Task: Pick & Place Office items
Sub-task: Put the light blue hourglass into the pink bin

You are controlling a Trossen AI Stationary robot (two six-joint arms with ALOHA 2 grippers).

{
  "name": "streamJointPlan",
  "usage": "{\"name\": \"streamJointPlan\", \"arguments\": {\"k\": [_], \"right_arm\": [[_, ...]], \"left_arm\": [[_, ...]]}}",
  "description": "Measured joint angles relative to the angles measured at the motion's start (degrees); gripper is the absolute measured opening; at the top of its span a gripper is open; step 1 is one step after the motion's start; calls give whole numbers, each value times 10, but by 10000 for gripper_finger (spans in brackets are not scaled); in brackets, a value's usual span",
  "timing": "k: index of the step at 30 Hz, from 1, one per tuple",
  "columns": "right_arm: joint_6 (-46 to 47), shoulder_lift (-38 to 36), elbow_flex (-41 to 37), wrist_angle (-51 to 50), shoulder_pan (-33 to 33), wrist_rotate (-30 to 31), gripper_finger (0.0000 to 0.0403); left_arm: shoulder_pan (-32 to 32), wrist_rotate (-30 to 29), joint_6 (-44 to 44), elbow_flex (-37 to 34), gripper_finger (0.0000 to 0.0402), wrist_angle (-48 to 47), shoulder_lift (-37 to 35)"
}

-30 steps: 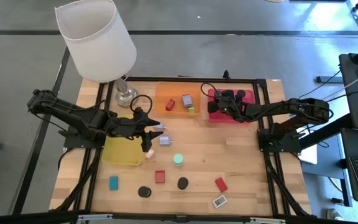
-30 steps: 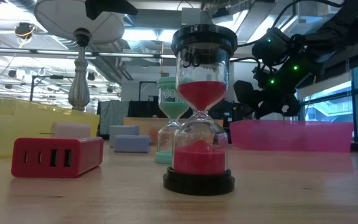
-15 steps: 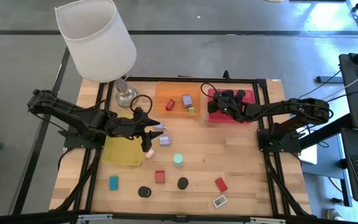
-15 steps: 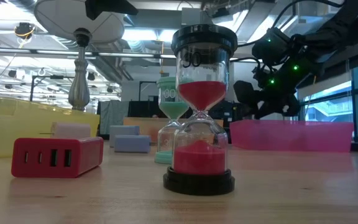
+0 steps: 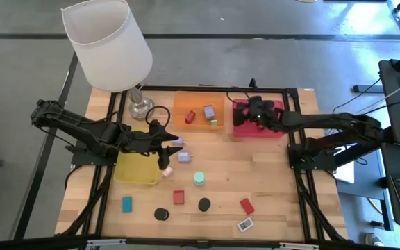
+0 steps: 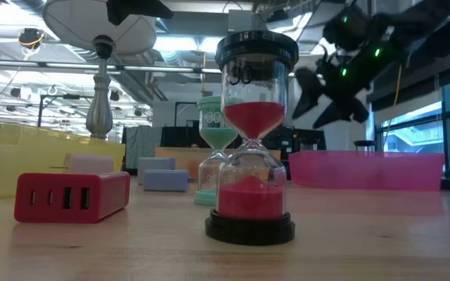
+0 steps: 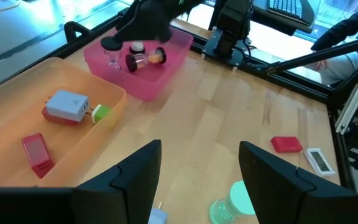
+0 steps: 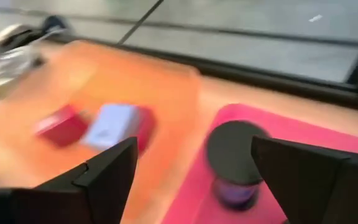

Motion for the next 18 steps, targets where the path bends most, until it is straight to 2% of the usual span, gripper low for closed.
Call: {"name": "streamJointPlan", "arguments": {"k": [4, 6, 11, 14, 18], "right_arm": [[16, -60, 50, -138, 3, -89, 318], [14, -85, 69, -176, 17, -108, 317], [-7, -134, 96, -187, 98, -139, 316], [-7, -151, 101, -188, 162, -142, 315], [-3, -157, 103, -187, 235, -117, 315]], "left_arm": [[0, 30, -1, 0, 212, 0, 0], [0, 56, 2, 0, 212, 0, 0], [-5, 120, 34, 0, 212, 3, 9], [-13, 119, 51, 0, 212, 13, 24], [-24, 109, 59, 0, 221, 29, 55]]}}
